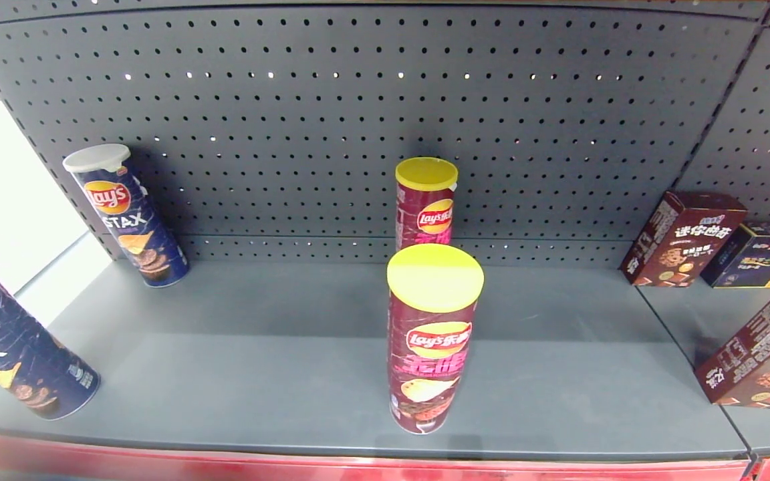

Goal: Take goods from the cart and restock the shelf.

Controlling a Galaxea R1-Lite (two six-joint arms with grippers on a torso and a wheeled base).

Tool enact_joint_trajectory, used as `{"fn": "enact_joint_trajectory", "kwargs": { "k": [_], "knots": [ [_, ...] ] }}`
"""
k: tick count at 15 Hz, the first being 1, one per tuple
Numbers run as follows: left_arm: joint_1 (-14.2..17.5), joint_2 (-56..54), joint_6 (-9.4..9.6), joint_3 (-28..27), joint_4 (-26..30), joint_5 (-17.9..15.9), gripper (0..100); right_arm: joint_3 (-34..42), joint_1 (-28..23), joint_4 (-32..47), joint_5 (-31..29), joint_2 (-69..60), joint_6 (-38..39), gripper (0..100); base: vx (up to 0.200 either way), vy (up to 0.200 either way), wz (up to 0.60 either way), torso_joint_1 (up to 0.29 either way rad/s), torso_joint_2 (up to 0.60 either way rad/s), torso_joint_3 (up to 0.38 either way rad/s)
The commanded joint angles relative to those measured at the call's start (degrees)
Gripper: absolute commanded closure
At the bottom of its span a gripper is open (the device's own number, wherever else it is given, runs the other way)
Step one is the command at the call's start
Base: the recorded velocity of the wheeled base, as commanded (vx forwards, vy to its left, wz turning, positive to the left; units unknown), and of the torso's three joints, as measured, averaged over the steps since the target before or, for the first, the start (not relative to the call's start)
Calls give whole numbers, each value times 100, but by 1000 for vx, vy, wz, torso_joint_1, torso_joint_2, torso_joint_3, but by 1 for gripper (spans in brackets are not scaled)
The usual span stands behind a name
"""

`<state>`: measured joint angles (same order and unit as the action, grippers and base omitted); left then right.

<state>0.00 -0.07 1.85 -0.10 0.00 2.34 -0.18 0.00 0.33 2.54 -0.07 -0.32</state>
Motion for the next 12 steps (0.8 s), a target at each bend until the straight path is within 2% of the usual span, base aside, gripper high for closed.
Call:
{"fn": "enact_joint_trajectory", "kwargs": {
  "k": [1, 12],
  "knots": [
    [0, 7, -1, 1, 0, 3, 0, 1, 0, 2, 1, 7, -3, 0, 0, 0, 0, 0, 0, 0],
    [0, 7, -1, 10, 0, 12, 0, 1, 0, 2, -7, 7, -3, 0, 0, 0, 0, 0, 0, 0]
  ]
}}
